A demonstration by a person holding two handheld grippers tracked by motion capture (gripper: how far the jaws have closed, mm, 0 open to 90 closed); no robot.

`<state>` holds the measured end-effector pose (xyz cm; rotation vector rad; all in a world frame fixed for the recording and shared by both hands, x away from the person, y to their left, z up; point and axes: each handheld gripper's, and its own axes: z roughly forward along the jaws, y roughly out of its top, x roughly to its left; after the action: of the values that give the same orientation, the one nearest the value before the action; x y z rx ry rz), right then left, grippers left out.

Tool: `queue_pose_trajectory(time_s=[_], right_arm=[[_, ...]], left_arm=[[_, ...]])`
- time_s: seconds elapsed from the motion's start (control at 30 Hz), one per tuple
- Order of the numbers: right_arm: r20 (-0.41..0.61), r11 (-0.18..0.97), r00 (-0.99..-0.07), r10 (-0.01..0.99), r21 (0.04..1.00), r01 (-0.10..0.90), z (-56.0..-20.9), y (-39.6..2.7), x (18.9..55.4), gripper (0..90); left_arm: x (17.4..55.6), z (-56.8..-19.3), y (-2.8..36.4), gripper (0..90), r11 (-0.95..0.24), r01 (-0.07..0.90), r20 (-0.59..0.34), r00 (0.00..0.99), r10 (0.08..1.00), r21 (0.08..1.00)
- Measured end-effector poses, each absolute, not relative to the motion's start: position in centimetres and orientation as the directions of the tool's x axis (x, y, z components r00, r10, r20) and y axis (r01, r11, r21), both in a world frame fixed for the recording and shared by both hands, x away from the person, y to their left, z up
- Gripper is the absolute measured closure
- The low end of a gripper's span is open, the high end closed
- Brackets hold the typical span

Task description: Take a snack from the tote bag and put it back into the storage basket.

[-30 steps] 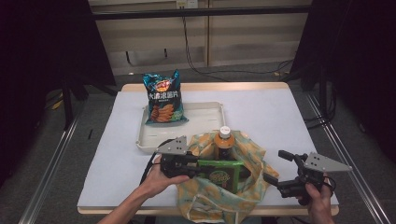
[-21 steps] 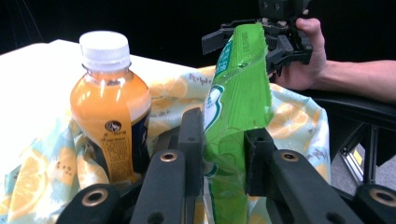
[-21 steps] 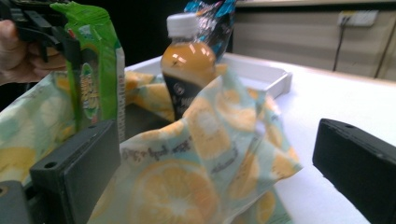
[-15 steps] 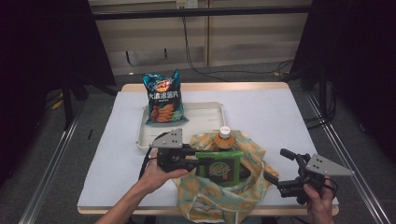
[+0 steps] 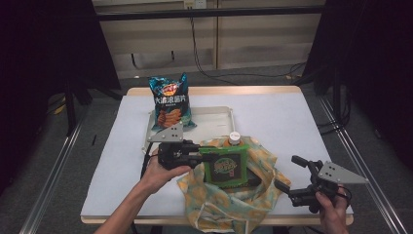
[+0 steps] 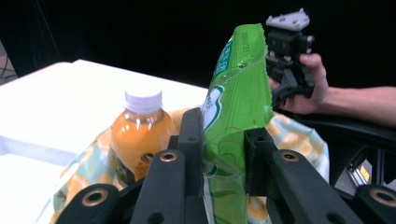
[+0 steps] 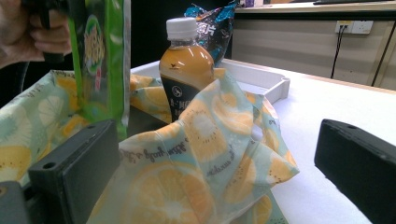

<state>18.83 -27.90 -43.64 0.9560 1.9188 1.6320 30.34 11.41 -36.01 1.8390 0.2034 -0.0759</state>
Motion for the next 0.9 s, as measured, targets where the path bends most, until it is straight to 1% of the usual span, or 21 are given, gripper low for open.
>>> queue_pose_trajectory(time_s=[0.13,0.33,0.4,0.53,0.73,0.77,0.9], right_arm=[[0.103,0.063,-0.662,0.742,0.973,0.222,-43.7,-27.9,18.9,0.0],[0.098,0.069,-0.668,0.738,0.973,0.220,-43.7,-27.9,18.9,0.0],[0.096,0.071,-0.666,0.739,0.973,0.220,-43.7,-27.9,18.9,0.0],[0.096,0.072,-0.667,0.739,0.973,0.220,-43.8,-27.9,18.9,0.0],[0.096,0.072,-0.667,0.739,0.973,0.220,-43.8,-27.9,18.9,0.0],[0.097,0.071,-0.668,0.738,0.973,0.220,-43.8,-27.9,18.9,0.0],[0.098,0.072,-0.669,0.736,0.973,0.221,-43.8,-27.9,18.9,0.0]], left_arm=[[30.6,-35.3,11.7,74.0,-0.254,0.170,-0.151,0.984,0.094,0.952],[31.1,-34.8,12.2,74.0,-0.256,0.184,-0.157,0.980,0.120,0.949],[31.3,-34.5,12.5,74.0,-0.238,0.190,-0.166,0.979,0.117,0.953],[31.6,-33.6,13.0,74.1,-0.240,0.175,-0.146,0.980,0.134,0.955],[32.7,-32.2,13.8,74.0,-0.224,0.164,-0.132,0.980,0.151,0.961],[32.9,-32.2,14.0,74.0,-0.233,0.165,-0.127,0.978,0.167,0.958],[33.9,-32.1,14.5,73.9,-0.212,0.182,-0.145,0.973,0.177,0.960]])
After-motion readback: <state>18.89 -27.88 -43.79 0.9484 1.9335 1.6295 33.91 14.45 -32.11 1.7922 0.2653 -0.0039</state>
